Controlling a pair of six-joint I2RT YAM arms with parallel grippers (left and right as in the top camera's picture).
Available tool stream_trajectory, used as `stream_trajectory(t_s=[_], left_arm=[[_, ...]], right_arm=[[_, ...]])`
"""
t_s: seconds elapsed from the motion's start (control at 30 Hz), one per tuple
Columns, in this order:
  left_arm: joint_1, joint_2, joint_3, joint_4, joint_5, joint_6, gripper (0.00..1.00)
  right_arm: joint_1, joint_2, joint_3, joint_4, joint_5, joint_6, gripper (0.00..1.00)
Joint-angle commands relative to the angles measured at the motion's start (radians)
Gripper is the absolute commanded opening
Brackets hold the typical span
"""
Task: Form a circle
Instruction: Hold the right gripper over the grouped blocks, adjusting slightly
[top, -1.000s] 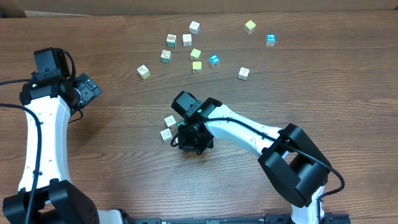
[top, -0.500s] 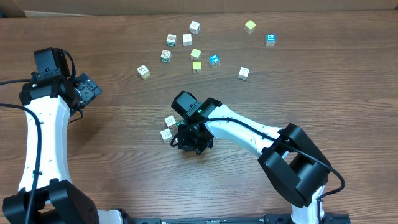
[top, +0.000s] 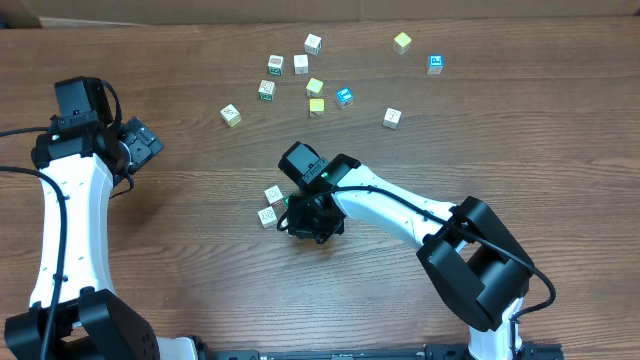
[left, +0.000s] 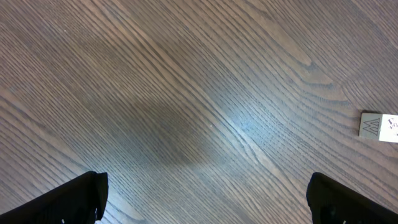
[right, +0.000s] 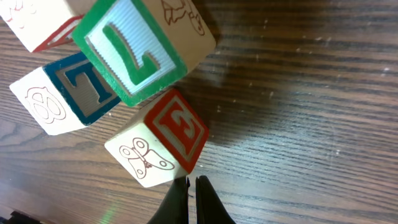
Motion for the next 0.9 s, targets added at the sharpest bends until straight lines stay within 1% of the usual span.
stream_trajectory(t_s=[0.0, 0.33, 0.57, 0.87], left_arm=[[-0.002, -0.009, 0.011, 0.002, -0.006, -0.013, 1.0], [-0.002, -0.009, 0.011, 0.002, -0.006, -0.013, 1.0], [-0.002, -0.009, 0.011, 0.002, -0.006, -0.013, 0.99], [-0.002, -0.009, 0.011, 0.002, -0.006, -0.013, 1.0]], right_arm=[[-0.003, 0.008, -0.007, 0.006, 0.013, -0.004, 0.04], [0.014, 0.008, -0.007, -0.014, -0.022, -0.004, 0.04], [0.042, 0.008, -0.007, 0.0, -0.013, -0.003, 0.04], [0.043, 0.008, -0.007, 0.025, -0.011, -0.003, 0.04]])
